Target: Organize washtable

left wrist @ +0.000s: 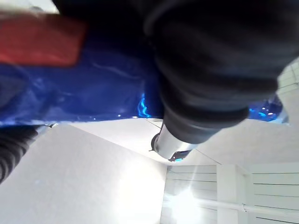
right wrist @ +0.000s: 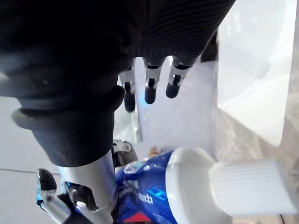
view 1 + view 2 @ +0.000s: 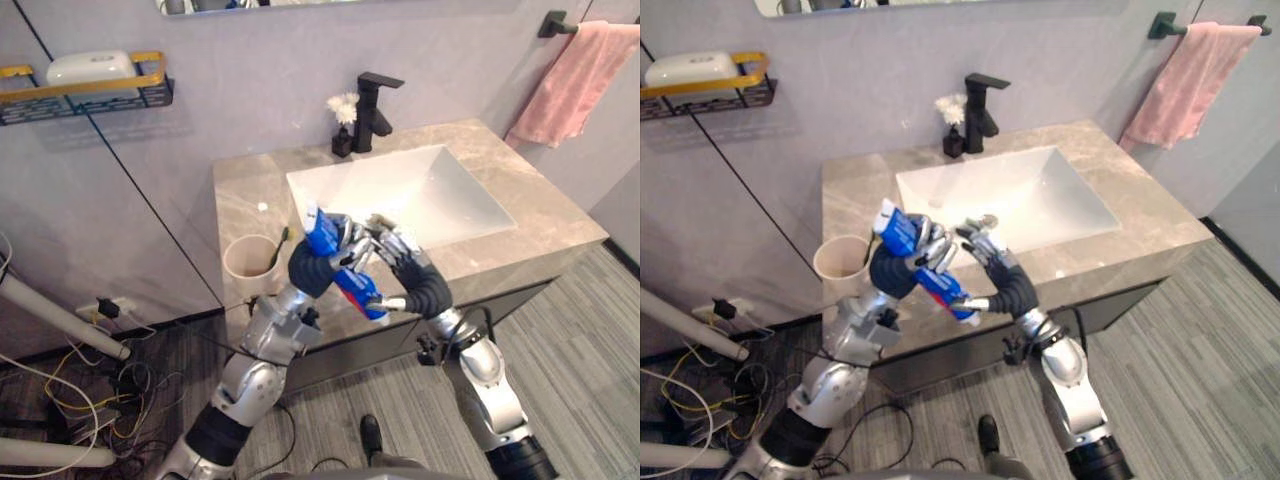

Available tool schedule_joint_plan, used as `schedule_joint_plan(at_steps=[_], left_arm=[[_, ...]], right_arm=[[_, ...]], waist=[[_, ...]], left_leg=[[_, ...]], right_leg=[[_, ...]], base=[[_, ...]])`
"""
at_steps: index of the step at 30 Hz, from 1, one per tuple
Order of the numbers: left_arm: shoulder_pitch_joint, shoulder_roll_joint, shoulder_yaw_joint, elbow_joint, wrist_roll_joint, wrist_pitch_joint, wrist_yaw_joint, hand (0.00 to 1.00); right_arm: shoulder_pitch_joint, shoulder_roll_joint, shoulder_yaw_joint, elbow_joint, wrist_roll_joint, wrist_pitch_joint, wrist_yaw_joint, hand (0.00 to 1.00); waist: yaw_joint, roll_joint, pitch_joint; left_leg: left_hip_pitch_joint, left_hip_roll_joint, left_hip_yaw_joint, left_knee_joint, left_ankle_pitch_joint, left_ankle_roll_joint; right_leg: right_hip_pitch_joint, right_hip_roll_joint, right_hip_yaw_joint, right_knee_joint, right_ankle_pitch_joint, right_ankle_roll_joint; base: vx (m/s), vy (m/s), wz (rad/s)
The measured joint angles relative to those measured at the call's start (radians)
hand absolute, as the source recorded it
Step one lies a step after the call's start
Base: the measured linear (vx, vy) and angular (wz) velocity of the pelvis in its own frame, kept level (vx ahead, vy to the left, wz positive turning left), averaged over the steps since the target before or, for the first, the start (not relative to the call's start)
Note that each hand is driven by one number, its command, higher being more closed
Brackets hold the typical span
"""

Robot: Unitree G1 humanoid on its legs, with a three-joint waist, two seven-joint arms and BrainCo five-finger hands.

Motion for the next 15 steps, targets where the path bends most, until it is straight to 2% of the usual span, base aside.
schedule_joint_plan(at_steps=[9, 14, 15], left_arm=[[0.031, -0.031, 0.074, -0.013, -0.004, -0.005, 0.020, 1.00], [0.037, -0.039, 0.081, -0.044, -0.006, -0.007, 0.024, 1.00], [0.038, -0.040, 0.082, -0.059, -0.006, -0.012, 0.025, 1.00]], right_arm=[[0.011, 0.070, -0.187, -0.041, 0.049, -0.011, -0.092, 0.00], [0.010, 0.106, -0.271, -0.079, 0.046, -0.048, -0.151, 0.00], [0.011, 0.118, -0.306, -0.081, 0.037, -0.055, -0.181, 0.00]], waist=[[0.000, 0.000, 0.000], [0.000, 0.001, 0.000], [0.000, 0.001, 0.000]], left_leg=[[0.001, 0.000, 0.002, 0.000, 0.000, 0.000], [0.002, -0.001, 0.004, -0.001, 0.000, 0.000], [0.003, -0.001, 0.006, -0.002, 0.000, 0.000]], right_leg=[[0.000, 0.001, 0.003, 0.000, 0.000, 0.000], [0.000, 0.001, 0.006, 0.000, 0.000, 0.000], [0.000, 0.001, 0.007, 0.000, 0.000, 0.000]], base=[[0.00, 0.000, 0.00], [0.00, 0.000, 0.00], [0.00, 0.000, 0.00]])
